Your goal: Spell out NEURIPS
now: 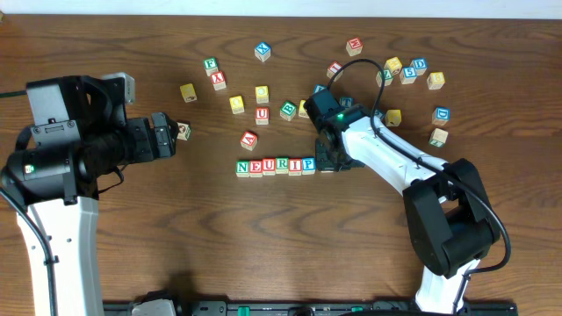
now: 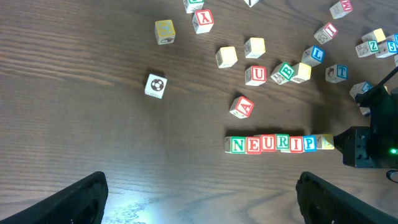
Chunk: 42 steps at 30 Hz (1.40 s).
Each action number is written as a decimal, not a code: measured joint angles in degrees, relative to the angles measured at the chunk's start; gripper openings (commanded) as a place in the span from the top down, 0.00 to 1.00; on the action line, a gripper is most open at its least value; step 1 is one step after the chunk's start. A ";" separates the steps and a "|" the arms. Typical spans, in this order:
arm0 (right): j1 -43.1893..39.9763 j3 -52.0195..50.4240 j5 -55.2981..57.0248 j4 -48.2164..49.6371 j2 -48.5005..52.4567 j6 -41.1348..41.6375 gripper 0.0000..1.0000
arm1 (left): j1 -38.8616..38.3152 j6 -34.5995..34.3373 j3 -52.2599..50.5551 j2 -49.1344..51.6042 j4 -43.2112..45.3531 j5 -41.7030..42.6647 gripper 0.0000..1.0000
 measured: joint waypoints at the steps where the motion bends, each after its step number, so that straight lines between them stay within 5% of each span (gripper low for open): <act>1: 0.00 0.00 -0.02 -0.02 0.00 0.00 0.99 | 0.00 0.00 0.00 0.00 0.00 0.00 0.05; 42: 1.07 0.00 1.62 7.43 0.00 -0.63 0.99 | 0.00 0.00 0.00 0.00 0.00 0.00 0.05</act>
